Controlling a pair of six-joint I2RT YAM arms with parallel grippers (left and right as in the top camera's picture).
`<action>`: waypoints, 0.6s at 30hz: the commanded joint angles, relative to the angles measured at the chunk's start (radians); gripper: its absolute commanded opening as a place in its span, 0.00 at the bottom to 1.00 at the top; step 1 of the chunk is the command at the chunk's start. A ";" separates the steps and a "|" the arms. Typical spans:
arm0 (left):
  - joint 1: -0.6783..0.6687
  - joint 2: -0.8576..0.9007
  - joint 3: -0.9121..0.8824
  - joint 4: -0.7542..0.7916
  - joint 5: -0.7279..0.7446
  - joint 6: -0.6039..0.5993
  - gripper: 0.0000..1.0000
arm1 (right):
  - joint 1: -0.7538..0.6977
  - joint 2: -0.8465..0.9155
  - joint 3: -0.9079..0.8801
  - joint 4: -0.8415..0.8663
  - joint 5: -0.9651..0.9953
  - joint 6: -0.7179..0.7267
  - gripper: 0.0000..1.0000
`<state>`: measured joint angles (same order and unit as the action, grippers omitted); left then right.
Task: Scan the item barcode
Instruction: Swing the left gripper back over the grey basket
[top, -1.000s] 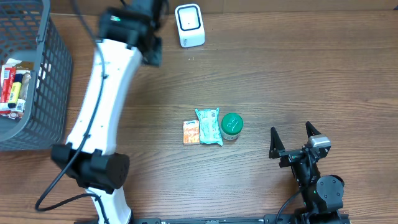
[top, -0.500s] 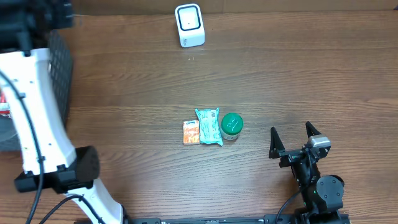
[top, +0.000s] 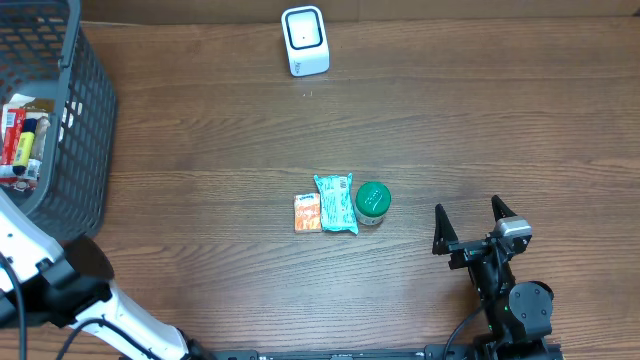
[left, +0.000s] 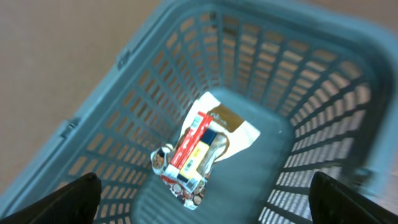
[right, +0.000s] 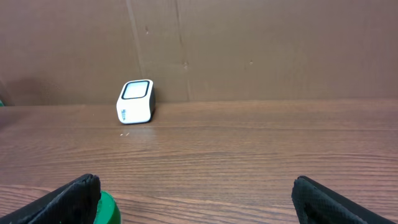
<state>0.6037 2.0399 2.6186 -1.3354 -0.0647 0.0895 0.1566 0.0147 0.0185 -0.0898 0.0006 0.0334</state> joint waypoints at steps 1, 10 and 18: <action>0.026 0.103 -0.012 -0.004 0.055 0.029 0.91 | -0.006 -0.012 -0.011 0.006 0.006 0.009 1.00; 0.053 0.296 -0.012 -0.001 0.046 0.135 0.90 | -0.006 -0.012 -0.011 0.006 0.006 0.009 1.00; 0.079 0.411 -0.012 0.040 0.048 0.238 0.93 | -0.006 -0.012 -0.011 0.006 0.006 0.009 1.00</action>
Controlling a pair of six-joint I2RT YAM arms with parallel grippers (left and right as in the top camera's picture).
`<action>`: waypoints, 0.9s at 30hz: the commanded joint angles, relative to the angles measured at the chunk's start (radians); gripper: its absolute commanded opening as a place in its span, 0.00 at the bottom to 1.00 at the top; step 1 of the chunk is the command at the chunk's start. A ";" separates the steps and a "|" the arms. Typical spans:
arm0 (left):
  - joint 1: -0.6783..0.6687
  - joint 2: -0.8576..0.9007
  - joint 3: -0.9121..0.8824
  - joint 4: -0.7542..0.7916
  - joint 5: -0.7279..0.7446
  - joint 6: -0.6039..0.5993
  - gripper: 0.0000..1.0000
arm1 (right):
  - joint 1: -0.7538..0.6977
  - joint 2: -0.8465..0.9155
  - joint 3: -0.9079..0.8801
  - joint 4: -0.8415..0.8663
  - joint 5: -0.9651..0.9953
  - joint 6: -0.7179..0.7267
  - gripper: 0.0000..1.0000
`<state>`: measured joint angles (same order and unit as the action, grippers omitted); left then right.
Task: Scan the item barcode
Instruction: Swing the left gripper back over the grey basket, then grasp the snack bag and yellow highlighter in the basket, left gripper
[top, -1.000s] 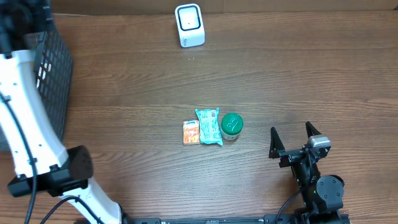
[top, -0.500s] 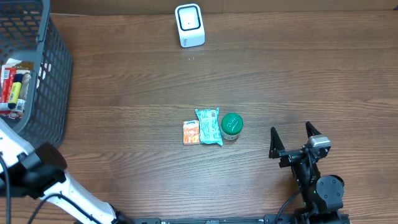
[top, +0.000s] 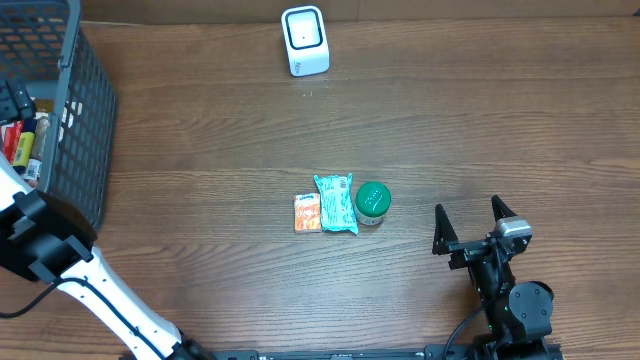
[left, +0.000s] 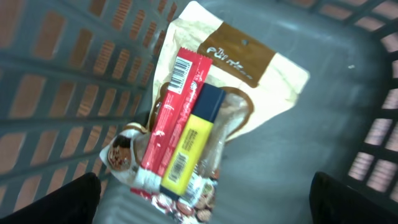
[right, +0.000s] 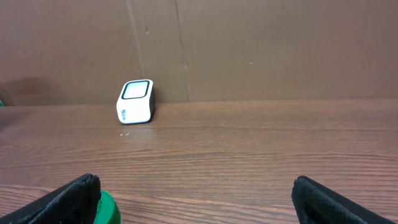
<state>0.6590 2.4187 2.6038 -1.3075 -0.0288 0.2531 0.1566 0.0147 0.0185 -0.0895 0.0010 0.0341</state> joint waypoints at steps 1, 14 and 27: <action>0.030 0.046 0.003 0.018 0.020 0.092 0.93 | -0.006 -0.012 -0.011 0.006 0.005 0.008 1.00; 0.087 0.216 0.002 0.051 0.169 0.285 0.96 | -0.006 -0.012 -0.011 0.006 0.006 0.008 1.00; 0.089 0.291 0.002 0.055 0.264 0.313 0.76 | -0.006 -0.012 -0.011 0.006 0.005 0.008 1.00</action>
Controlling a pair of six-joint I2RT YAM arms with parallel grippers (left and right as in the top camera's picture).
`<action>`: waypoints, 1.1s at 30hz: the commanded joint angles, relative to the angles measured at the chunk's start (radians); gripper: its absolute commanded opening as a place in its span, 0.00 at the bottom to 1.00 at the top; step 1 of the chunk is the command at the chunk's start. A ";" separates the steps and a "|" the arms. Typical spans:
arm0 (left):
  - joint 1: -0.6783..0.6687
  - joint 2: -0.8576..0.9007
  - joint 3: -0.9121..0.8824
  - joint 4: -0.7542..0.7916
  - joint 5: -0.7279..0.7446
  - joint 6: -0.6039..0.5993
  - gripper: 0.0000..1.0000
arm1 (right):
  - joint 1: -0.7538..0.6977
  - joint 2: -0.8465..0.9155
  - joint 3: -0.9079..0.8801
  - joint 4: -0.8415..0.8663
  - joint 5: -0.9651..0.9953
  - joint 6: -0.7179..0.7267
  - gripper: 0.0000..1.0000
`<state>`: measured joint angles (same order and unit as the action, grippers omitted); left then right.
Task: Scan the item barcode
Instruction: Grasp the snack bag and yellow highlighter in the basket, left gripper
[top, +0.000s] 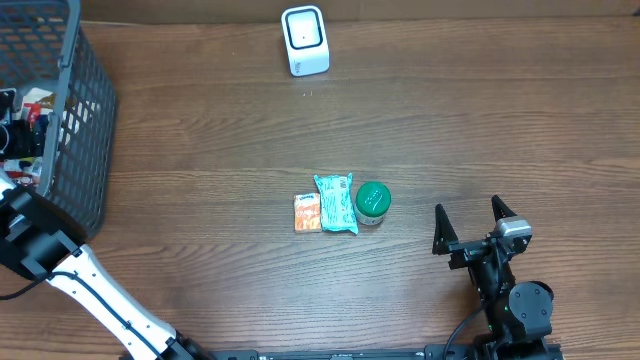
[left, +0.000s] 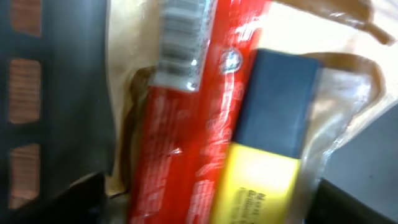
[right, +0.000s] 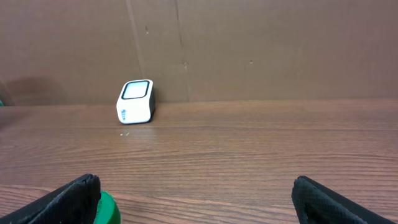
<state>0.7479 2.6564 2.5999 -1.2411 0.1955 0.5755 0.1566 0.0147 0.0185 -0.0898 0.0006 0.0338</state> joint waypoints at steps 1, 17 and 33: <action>0.000 0.053 0.005 -0.012 0.040 -0.027 0.76 | -0.006 -0.012 -0.011 0.006 0.006 0.008 1.00; -0.037 -0.007 0.006 -0.022 0.039 -0.074 1.00 | -0.006 -0.012 -0.011 0.006 0.006 0.008 1.00; -0.090 -0.036 0.002 -0.035 -0.076 -0.059 0.94 | -0.006 -0.012 -0.011 0.006 0.006 0.008 1.00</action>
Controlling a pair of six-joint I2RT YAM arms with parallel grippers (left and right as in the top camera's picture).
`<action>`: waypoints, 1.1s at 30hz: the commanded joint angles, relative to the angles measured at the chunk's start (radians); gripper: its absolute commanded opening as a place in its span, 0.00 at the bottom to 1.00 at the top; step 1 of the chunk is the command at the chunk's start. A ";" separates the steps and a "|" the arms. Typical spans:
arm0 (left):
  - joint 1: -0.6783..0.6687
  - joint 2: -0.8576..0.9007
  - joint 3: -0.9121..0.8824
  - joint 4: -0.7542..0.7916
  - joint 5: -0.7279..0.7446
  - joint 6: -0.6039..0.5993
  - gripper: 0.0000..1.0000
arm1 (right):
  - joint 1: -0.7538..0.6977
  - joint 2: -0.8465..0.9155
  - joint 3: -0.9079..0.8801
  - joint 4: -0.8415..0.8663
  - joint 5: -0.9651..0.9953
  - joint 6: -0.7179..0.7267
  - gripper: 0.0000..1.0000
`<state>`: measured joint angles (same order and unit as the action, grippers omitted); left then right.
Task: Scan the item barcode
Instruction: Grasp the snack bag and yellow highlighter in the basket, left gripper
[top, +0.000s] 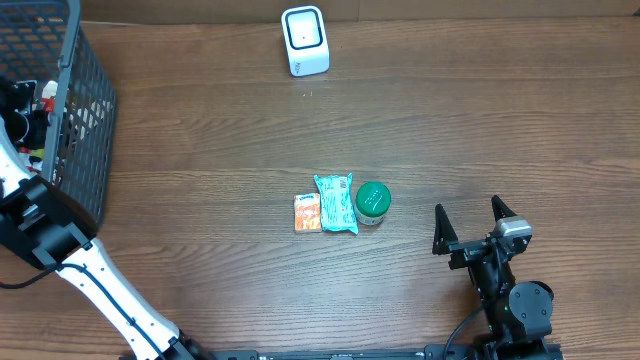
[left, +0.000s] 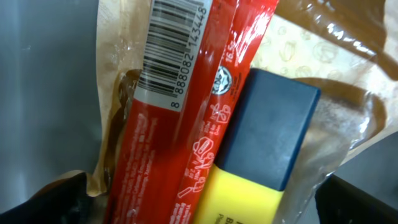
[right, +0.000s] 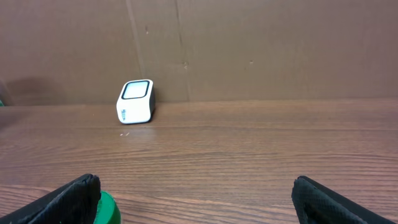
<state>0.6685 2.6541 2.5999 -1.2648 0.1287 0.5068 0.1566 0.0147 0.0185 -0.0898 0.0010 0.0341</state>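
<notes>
Deep in the grey basket, my left gripper is open right over a stack of items. Its black fingertips straddle the stack. On top lies a red packet with its barcode facing up, beside a yellow box with a dark blue end. Both rest on a brown and beige pouch. The white scanner stands at the table's far edge, also seen as the scanner. My right gripper hangs open over bare wood at the front right.
An orange packet, a teal packet and a green-lidded jar lie together mid-table. The jar's green lid sits by my right gripper's left fingertip. The basket's walls close round the left wrist. A cardboard wall backs the table.
The left wrist view has sharpened, showing the barcode clearly, and the left wrist sits slightly farther back in the basket. Its fingers stay open. The right arm has not moved.
My left gripper was open high above the basket, with the item stack small below. Then it was inside the basket over the stack. Then it was close over the red packet and yellow box, where it stays. The right arm stayed still throughout.
</notes>
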 joint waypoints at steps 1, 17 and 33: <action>-0.011 -0.034 0.002 -0.019 -0.009 0.009 0.92 | -0.006 -0.012 -0.011 0.006 0.005 0.008 1.00; -0.017 -0.097 0.002 -0.080 -0.114 -0.223 0.97 | -0.006 -0.012 -0.011 0.006 0.005 0.008 1.00; -0.024 -0.035 -0.003 -0.024 -0.094 -0.177 1.00 | -0.006 -0.012 -0.011 0.006 0.005 0.008 1.00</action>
<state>0.6540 2.5748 2.5977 -1.2915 0.0257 0.3134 0.1566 0.0147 0.0185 -0.0902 0.0006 0.0338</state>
